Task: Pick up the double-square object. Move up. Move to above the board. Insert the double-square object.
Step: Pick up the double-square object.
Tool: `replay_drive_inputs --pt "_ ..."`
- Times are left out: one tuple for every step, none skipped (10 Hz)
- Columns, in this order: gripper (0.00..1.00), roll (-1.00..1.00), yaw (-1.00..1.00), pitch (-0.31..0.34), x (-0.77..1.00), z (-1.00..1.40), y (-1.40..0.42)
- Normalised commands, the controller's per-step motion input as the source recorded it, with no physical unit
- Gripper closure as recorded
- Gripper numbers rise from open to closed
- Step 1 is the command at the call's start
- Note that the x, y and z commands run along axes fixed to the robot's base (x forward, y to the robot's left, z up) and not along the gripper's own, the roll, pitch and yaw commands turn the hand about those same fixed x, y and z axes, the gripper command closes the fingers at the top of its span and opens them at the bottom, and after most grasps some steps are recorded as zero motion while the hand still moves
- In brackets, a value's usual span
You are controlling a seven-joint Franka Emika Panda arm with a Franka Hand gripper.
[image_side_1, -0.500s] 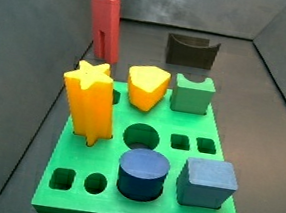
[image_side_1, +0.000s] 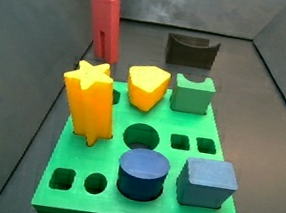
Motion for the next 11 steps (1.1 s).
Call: replay_drive_inputs --pt "0.0 0.0 -0.63 -0.019 -0.42 0.0 -0.15" --pt "0.0 0.0 -0.58 -0.011 -0.39 0.0 -0.27" --pt "0.0 0.0 -0.56 0.0 -0.17 0.0 -0.51" --pt "0.0 0.0 -0.75 0.0 0.01 0.0 -0.51" --pt "0.0 0.0 -0.69 0.0 0.05 0.0 -0.56" --pt "0.0 0.0 -0.68 0.0 0.0 -0.09 -0.58" --pt "0.0 0.0 -0.63 0.0 -0.21 -0.15 -0.38" --pt "0.0 0.0 -0.57 -0.004 -0.46 -0.21 -0.23" --pt "0.0 0.02 -0.51 0.0 -0.57 -0.18 -0.19" --pt "0.0 0.01 -0.52 0.0 -0.55 -0.18 -0.18" --pt "0.0 0.0 -0.34 -0.033 -0.49 -0.12 -0.19"
